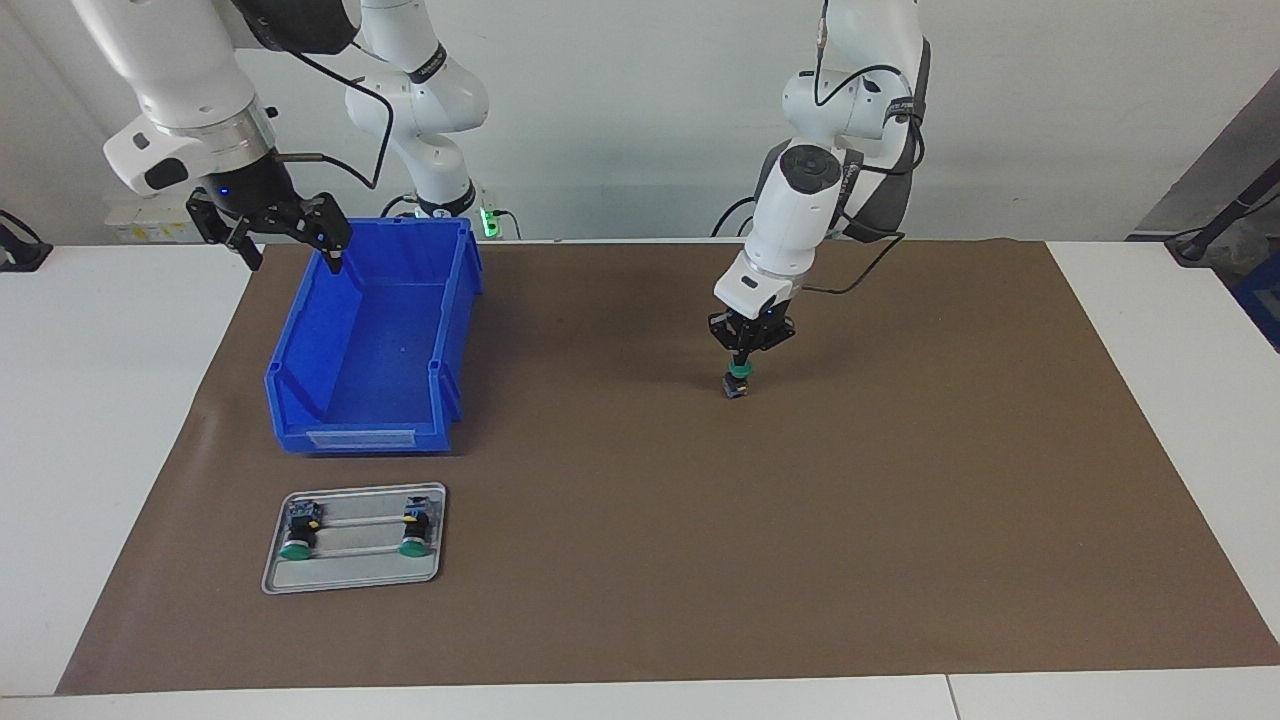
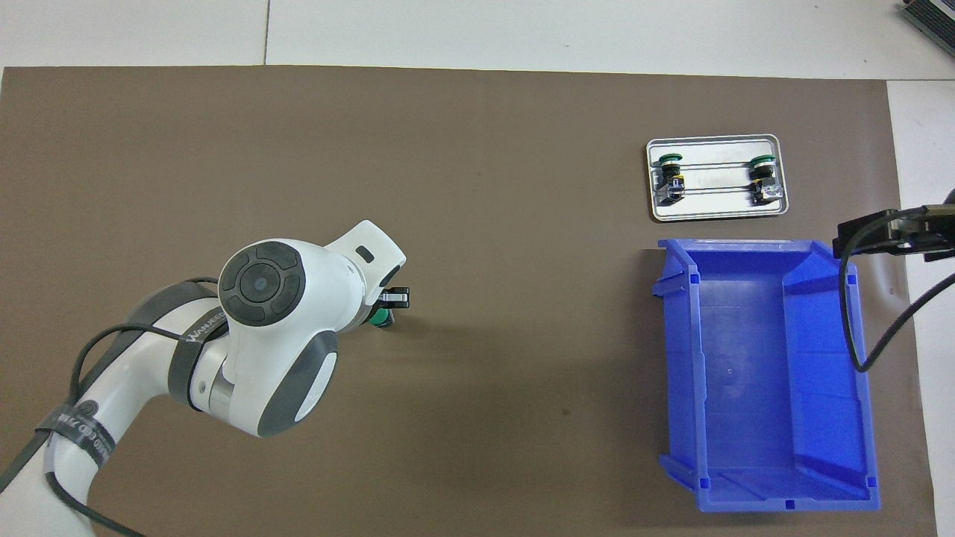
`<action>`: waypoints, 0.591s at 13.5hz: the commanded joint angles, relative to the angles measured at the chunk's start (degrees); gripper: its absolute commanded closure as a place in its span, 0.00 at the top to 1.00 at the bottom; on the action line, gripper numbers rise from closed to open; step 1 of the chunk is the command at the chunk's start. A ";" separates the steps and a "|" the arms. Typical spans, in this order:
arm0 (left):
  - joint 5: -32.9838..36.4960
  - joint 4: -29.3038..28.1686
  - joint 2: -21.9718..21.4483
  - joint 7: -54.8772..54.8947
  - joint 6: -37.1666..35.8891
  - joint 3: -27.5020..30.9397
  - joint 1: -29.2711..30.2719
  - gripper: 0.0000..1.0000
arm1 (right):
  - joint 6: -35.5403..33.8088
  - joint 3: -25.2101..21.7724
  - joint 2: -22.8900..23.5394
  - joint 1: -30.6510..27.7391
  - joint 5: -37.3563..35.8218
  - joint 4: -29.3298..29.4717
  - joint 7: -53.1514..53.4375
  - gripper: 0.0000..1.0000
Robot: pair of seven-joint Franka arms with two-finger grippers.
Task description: Place and press button with both arms
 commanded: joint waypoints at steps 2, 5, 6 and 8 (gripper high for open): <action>1.22 -1.06 0.42 -0.68 2.02 0.67 -0.04 0.00 | -0.43 0.56 -0.71 -0.59 0.38 -0.52 -1.00 1.00; 1.31 -2.02 0.42 -0.68 2.10 0.67 -0.04 0.00 | -0.43 0.56 -0.71 -0.59 0.38 -0.52 -1.00 1.00; 1.31 -2.29 0.42 -0.68 2.10 0.67 -0.04 0.00 | -0.43 0.56 -0.71 -0.59 0.38 -0.52 -1.00 1.00; 1.92 -3.52 0.33 -0.68 3.06 0.67 -0.04 0.00 | -0.43 0.56 -0.71 -0.59 0.38 -0.52 -1.00 1.00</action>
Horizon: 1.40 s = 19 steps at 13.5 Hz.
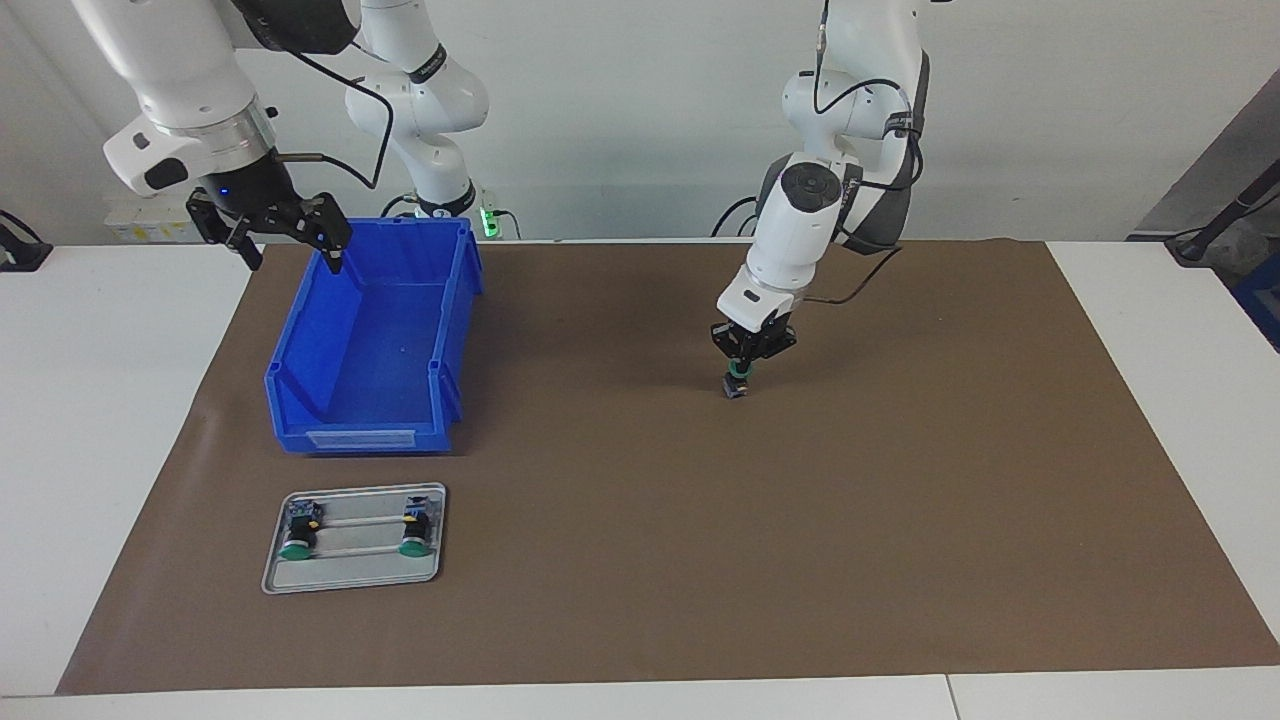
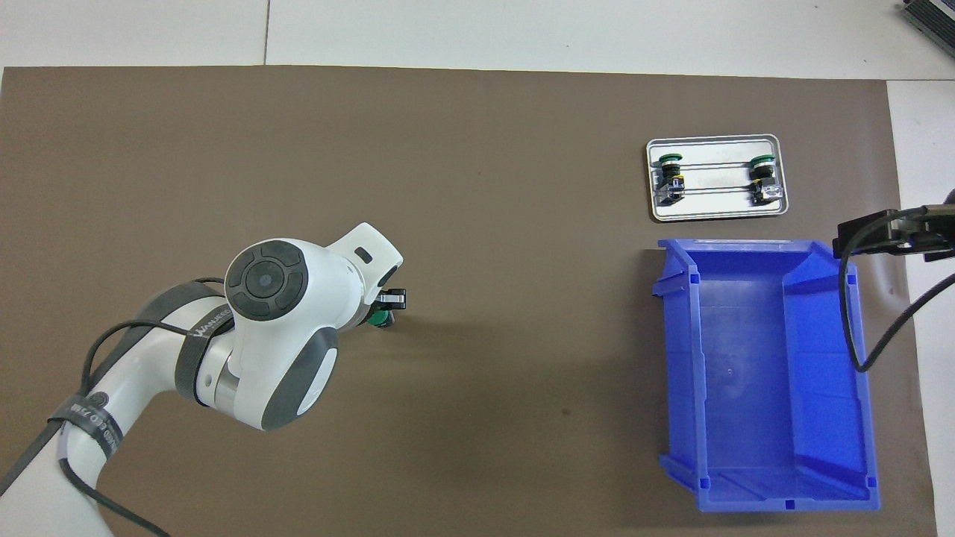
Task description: Place and press button with both arms
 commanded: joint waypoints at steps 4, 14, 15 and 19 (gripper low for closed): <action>1.72 -5.76 -0.11 -0.68 8.18 0.21 -0.07 0.00 | -0.43 0.56 -0.71 -0.59 0.38 -0.52 -1.00 1.00; 1.72 12.30 0.68 0.02 -12.07 0.74 1.50 0.00 | -0.43 0.56 -0.71 -0.59 0.38 -0.52 -1.00 1.00; 1.72 15.21 0.68 0.54 -15.33 0.74 2.38 0.00 | -0.43 0.56 -0.71 -0.59 0.38 -0.52 -1.00 1.00; 1.72 21.12 -0.11 10.71 -22.99 0.83 10.27 0.00 | -0.43 0.56 -0.71 -0.59 0.38 -0.52 -0.92 1.00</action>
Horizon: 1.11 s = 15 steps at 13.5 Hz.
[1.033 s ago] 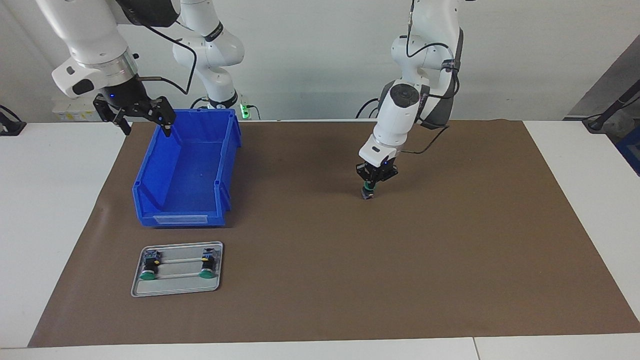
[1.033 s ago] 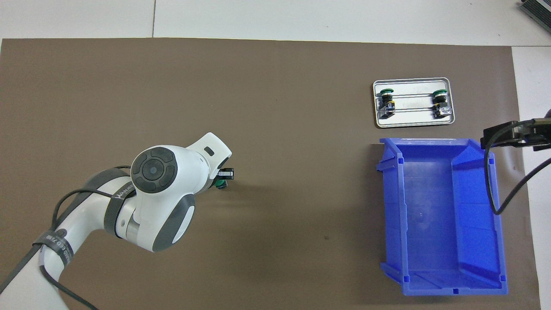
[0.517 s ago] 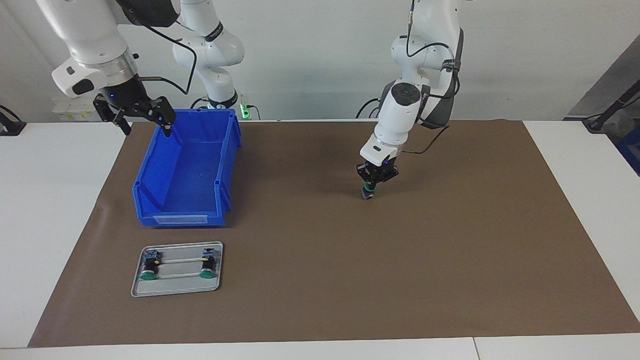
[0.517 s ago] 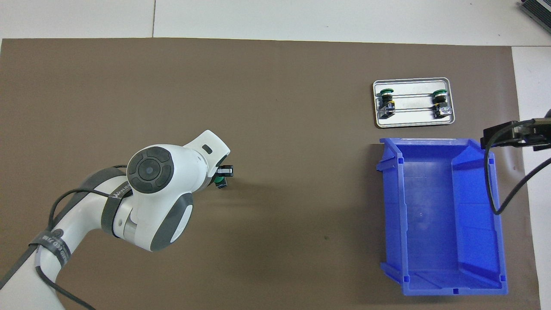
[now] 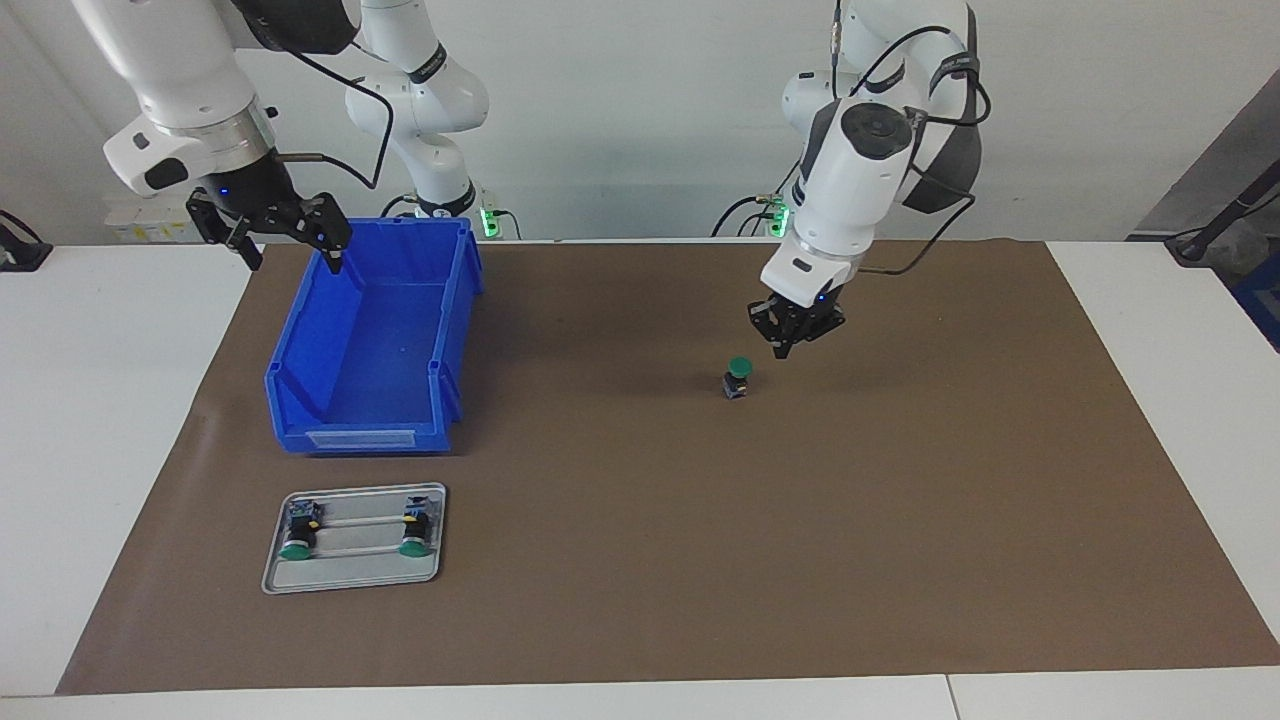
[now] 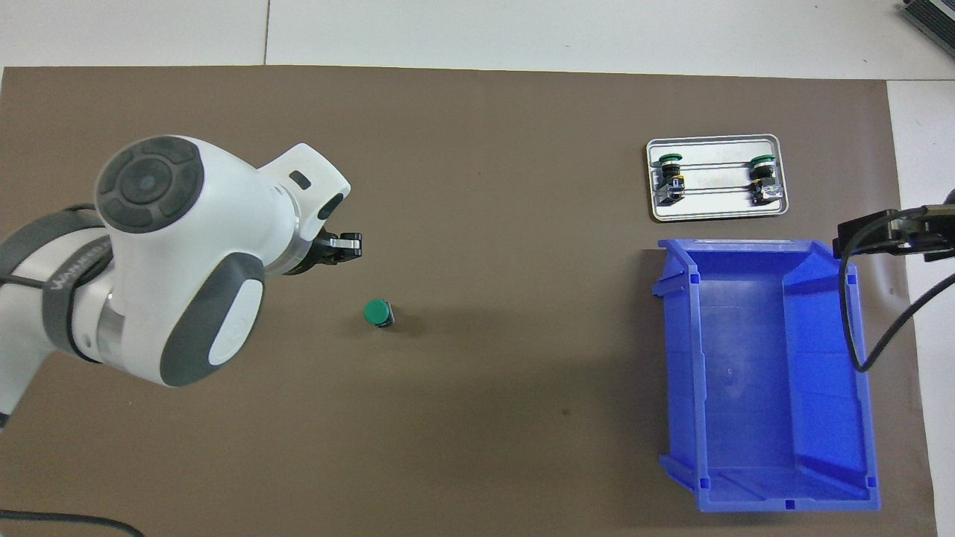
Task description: Place and press button with both arms
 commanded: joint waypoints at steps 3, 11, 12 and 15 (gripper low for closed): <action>1.39 9.89 0.62 14.79 -14.40 -0.21 11.23 0.00 | -0.43 0.56 -0.71 -0.59 0.38 -0.52 -0.92 1.00; 4.21 28.46 4.75 15.97 -34.83 -0.21 13.01 0.91 | 1.06 0.65 -1.59 -0.33 1.51 -2.53 -1.18 1.00; 4.39 27.94 4.58 15.79 -33.87 -0.39 12.49 1.00 | 1.77 0.73 -1.50 0.98 1.78 -2.54 -0.57 1.00; 4.21 21.37 1.69 16.05 -28.17 -0.39 13.19 1.00 | 8.42 0.65 -0.89 7.72 4.42 -6.21 3.29 1.00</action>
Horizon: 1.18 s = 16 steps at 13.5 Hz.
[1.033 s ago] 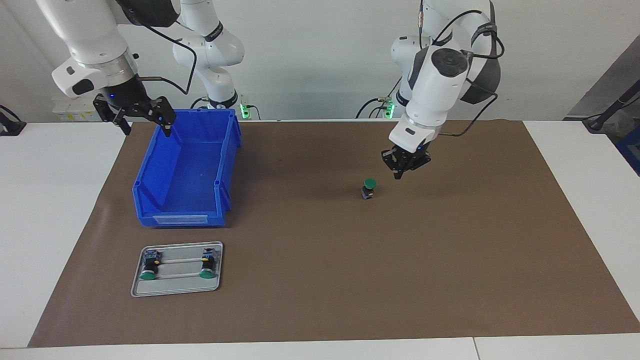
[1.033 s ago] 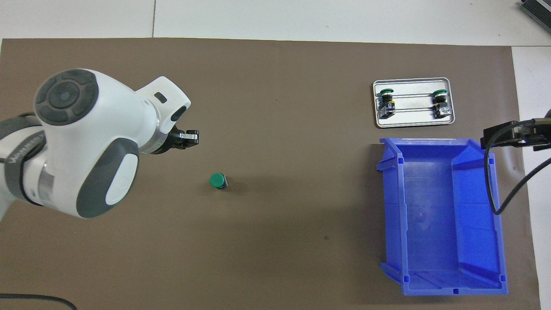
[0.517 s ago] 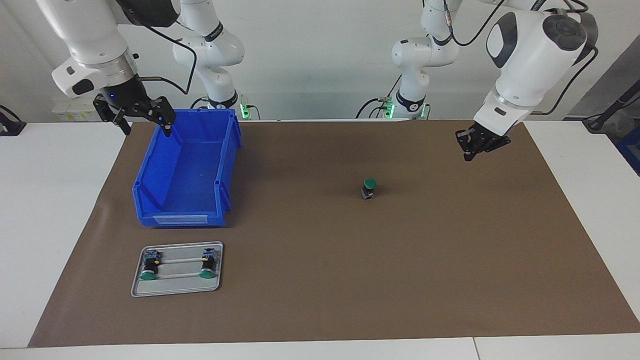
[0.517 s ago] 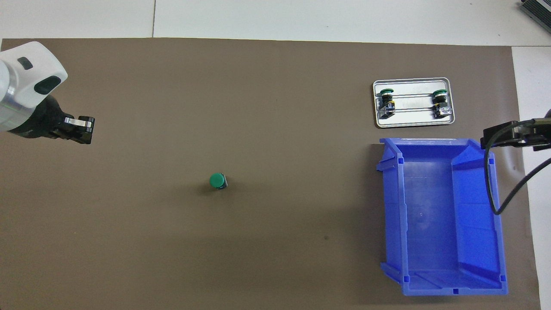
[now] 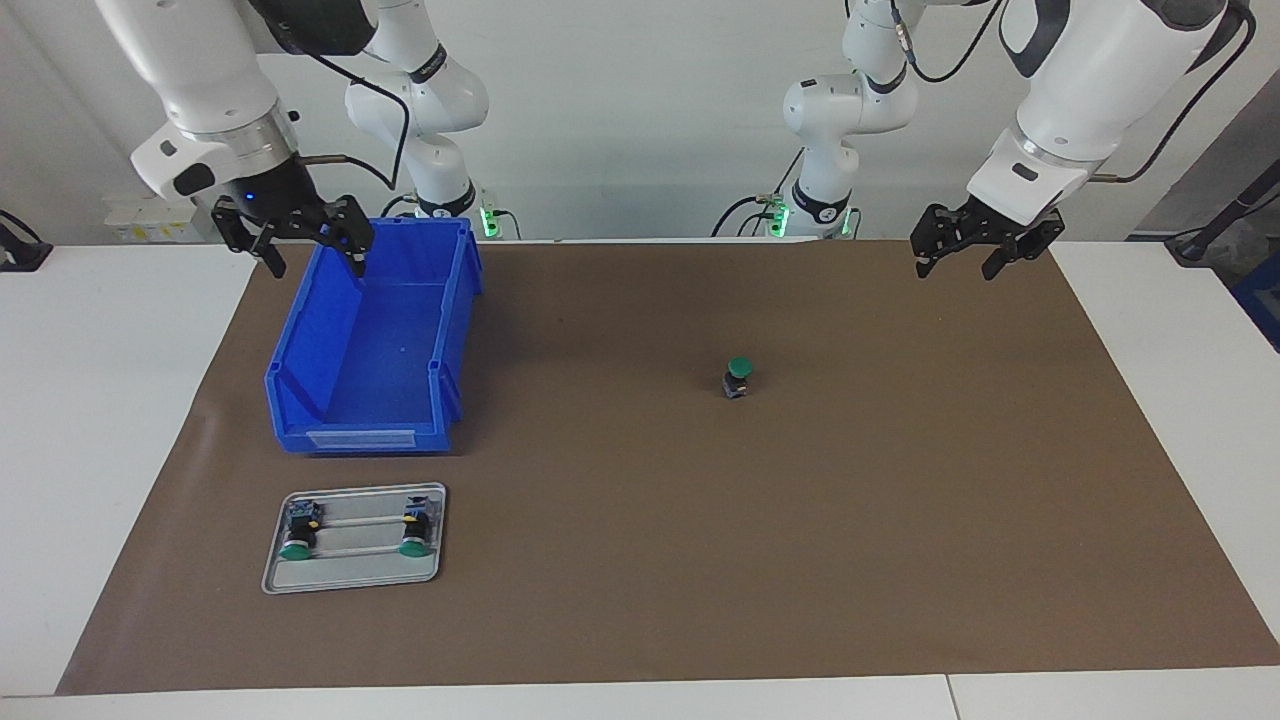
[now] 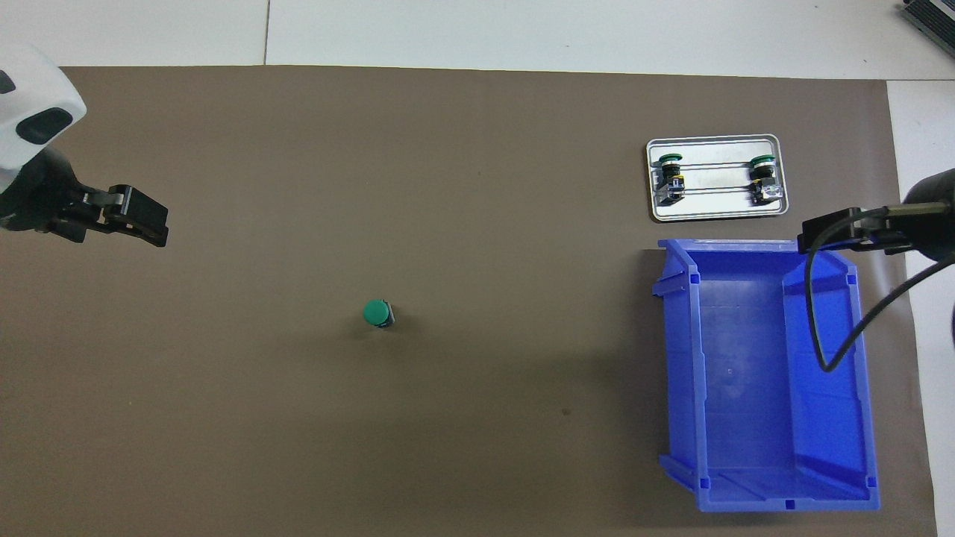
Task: Place and press button with both arms
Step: 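Reach the right gripper toward the green button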
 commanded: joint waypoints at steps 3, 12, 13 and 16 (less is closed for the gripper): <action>1.10 -9.81 -3.99 -0.30 8.60 0.20 -0.36 1.00 | 11.71 0.43 1.61 13.58 1.50 -6.98 11.80 1.00; 1.10 -14.66 -6.11 -0.21 13.28 0.37 -0.19 1.00 | 41.15 0.52 20.43 36.09 2.12 -4.43 37.40 1.00; 1.10 -14.66 -6.11 -0.21 13.28 0.37 -0.19 1.00 | 42.22 0.52 20.88 37.07 2.29 -4.52 38.46 1.00; 1.10 -14.66 -6.11 -0.21 13.28 0.37 -0.19 1.00 | 42.67 0.43 22.37 40.93 1.25 -4.61 38.21 1.00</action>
